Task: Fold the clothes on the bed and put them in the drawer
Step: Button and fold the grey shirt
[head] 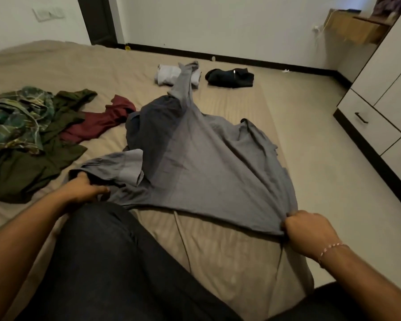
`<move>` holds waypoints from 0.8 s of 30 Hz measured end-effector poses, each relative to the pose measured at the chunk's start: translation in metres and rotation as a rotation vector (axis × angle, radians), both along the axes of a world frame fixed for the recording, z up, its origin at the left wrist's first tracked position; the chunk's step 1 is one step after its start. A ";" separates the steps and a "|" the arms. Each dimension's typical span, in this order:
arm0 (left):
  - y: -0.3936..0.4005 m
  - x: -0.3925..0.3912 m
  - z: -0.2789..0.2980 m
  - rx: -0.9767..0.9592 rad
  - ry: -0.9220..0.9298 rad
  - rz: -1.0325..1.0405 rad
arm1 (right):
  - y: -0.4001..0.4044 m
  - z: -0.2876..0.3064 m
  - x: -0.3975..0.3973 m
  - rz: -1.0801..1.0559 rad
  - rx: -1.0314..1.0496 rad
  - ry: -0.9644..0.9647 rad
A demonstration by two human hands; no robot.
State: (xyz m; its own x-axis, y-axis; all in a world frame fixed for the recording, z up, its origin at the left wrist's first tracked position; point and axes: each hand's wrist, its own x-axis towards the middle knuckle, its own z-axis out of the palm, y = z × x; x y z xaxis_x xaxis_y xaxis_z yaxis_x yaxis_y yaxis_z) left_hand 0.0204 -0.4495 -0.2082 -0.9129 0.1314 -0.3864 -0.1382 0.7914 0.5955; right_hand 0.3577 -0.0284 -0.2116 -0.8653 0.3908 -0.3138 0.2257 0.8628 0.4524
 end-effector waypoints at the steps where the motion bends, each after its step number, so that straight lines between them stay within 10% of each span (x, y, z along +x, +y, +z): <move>1: -0.001 -0.002 0.000 -0.013 0.030 0.004 | -0.002 -0.006 0.002 0.007 -0.009 0.008; 7: 0.008 -0.010 0.024 -0.175 0.499 -0.123 | 0.006 -0.013 0.007 -0.105 -0.129 0.212; 10: 0.055 0.013 0.036 0.008 0.491 -0.613 | 0.002 -0.015 0.001 -0.033 -0.243 0.215; 14: 0.111 0.020 0.023 -0.286 0.297 -1.142 | -0.017 -0.026 -0.009 0.093 -0.318 0.109; 24: 0.041 -0.072 -0.019 -0.676 0.133 -0.066 | -0.010 -0.037 -0.009 0.022 -0.417 0.132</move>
